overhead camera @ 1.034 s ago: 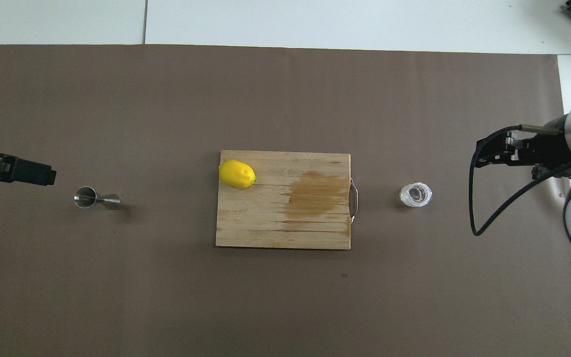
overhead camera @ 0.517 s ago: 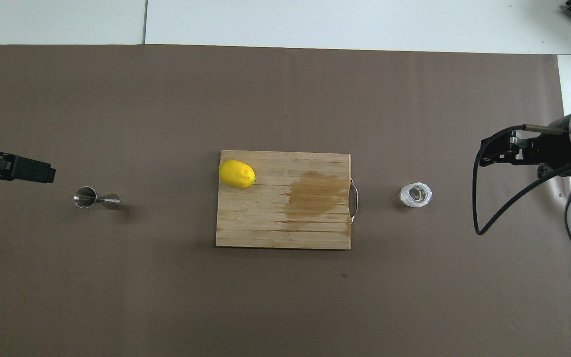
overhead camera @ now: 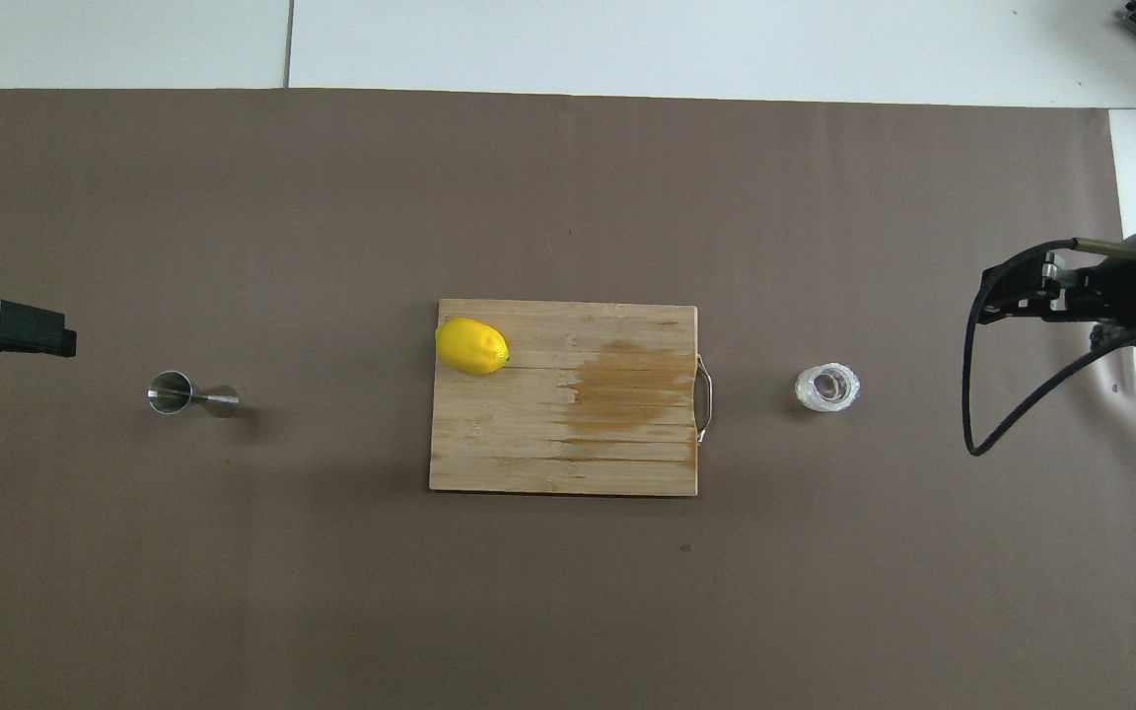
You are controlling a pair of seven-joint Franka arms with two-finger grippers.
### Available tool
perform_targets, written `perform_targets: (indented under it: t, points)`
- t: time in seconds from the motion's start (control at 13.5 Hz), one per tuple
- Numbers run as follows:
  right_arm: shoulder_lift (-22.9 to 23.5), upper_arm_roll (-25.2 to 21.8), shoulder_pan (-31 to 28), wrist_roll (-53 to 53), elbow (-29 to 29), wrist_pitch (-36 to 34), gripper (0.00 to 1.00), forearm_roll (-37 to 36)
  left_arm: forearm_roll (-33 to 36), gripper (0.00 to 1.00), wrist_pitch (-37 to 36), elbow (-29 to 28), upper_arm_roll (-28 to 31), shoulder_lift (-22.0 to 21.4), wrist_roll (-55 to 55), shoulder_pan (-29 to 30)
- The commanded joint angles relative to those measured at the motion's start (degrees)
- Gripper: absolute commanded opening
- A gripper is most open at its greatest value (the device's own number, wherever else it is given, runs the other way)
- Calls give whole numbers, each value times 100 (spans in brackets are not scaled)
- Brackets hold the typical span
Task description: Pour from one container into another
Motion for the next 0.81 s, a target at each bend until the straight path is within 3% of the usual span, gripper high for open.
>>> perform_targets:
  t: [0.0, 0.74]
  points:
    - [-77, 41, -67, -151, -74, 27, 100, 29, 66, 100, 729, -711, -57, -60, -568, 158]
    - [-94, 41, -67, -169, -74, 1, 100, 29, -74, 100, 1856, -1970, -57, -25, -1467, 360]
